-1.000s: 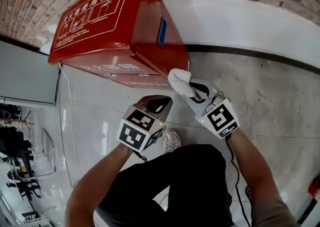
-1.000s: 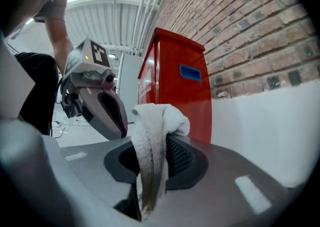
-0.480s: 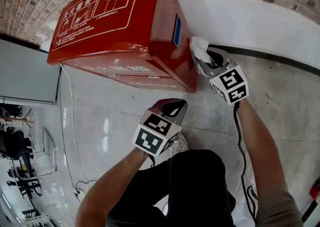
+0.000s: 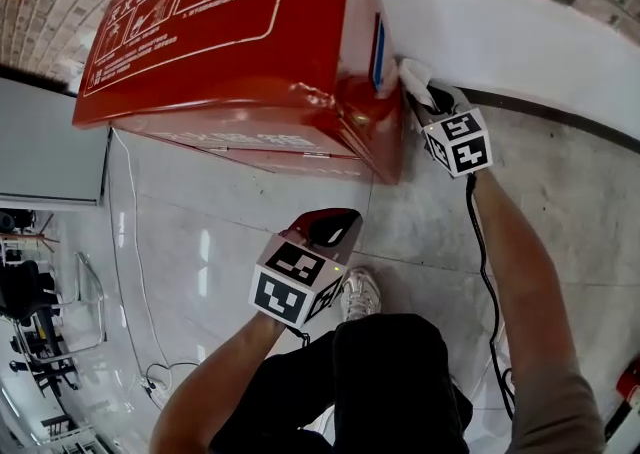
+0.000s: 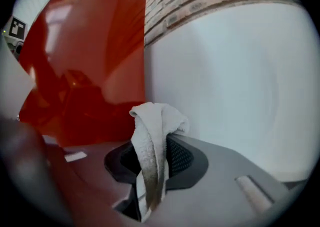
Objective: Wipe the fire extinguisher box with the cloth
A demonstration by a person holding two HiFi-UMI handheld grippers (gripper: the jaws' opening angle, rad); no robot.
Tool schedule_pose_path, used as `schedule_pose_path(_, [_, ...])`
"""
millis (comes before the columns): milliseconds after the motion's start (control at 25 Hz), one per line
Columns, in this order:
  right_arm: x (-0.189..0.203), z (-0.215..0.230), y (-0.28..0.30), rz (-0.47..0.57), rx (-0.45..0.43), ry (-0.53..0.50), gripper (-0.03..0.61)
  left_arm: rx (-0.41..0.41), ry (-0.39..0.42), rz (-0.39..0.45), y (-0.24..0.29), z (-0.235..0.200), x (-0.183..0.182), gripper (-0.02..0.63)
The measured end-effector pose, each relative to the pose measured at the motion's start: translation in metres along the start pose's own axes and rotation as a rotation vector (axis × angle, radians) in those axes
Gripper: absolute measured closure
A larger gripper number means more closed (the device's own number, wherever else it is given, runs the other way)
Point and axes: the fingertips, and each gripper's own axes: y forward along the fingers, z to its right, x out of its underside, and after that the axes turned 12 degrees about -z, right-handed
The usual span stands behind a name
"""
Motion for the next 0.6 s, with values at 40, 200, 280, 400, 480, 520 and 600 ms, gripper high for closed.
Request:
schedule_pose_path(40, [0.010,0.000,0.006,-0.022,0.003,0.025,0.468,0.003,-0.002,-0.003,0.001,-0.001,0.004,0.614])
schedule_pose_path(200, [0.036,-0.006,0.018,-0.078,-0.037,0.134,0.467,0.001,0.018,-0.030,0.000,-0.009,0.019,0.614])
schedule_pose_path(280, [0.039,-0.013,0.015,-0.082,-0.079,0.189,0.468,-0.005,0.026,-0.047,-0.003,-0.015,0.026,0.614])
schedule_pose_path(400, [0.046,-0.029,0.001,-0.096,-0.140,0.238,0.468,-0.008,0.034,-0.057,-0.012,-0.021,0.030,0.614])
schedule_pose_path(480, [0.050,-0.043,-0.014,-0.101,-0.179,0.263,0.468,-0.015,0.048,-0.059,-0.019,-0.022,0.029,0.614])
schedule_pose_path(520, [0.052,-0.050,-0.022,-0.101,-0.200,0.278,0.468,-0.020,0.056,-0.060,-0.022,-0.022,0.029,0.614])
schedule_pose_path(600, [0.057,-0.066,-0.037,-0.102,-0.239,0.300,0.468,-0.029,0.064,-0.056,-0.029,-0.022,0.026,0.614])
